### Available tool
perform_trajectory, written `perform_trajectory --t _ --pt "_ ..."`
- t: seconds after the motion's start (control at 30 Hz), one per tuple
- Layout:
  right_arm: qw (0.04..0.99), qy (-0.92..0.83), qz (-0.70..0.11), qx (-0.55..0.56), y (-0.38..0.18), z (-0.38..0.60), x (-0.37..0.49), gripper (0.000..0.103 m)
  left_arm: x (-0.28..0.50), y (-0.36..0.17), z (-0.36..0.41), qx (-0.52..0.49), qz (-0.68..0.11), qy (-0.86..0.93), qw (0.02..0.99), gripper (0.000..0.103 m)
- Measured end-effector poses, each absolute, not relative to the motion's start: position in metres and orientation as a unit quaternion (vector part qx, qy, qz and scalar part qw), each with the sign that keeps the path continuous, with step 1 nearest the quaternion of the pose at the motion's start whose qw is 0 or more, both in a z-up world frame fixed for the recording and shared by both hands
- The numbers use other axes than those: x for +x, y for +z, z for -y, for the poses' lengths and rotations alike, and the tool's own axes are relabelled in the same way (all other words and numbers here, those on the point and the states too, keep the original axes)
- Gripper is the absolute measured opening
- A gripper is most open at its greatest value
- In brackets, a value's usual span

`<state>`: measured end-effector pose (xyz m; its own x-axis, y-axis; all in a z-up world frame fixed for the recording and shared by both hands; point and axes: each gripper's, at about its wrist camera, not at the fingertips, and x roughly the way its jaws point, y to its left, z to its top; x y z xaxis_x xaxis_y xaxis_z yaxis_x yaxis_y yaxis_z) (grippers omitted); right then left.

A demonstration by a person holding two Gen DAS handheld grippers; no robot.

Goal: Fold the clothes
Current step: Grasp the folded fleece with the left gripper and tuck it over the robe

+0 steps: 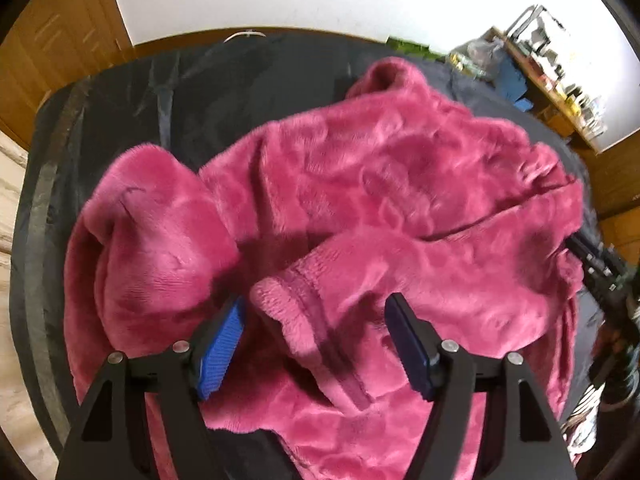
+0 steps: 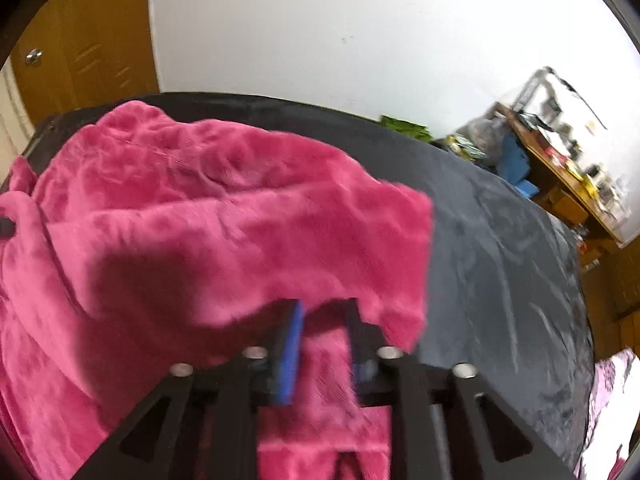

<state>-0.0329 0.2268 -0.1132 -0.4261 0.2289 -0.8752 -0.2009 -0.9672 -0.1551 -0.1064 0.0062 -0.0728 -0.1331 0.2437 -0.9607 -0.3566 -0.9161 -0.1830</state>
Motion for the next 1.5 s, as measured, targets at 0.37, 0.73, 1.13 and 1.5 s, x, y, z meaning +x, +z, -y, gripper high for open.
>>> perform_trajectory --t 0.37,0.73,1.13,1.5 --pt "0.15 0.836 0.009 -0.528 -0.141 -0.237 -0.046 0.077 -0.112 -0.04 0.005 -0.595 -0.05 0.776 0.203 0.02" --pt "0.161 0.835 0.01 -0.526 -0.151 -0.243 -0.031 0.079 -0.126 -0.065 0.041 -0.628 -0.019 0.755 0.187 0.022" --pt "0.158 0.839 0.005 -0.52 -0.158 -0.253 -0.022 0.084 -0.08 -0.061 0.064 -0.584 0.109 0.755 0.279 0.079" --pt "0.15 0.84 0.009 -0.522 -0.159 -0.265 -0.021 0.085 -0.073 -0.112 0.033 -0.632 0.083 0.724 0.263 0.018"
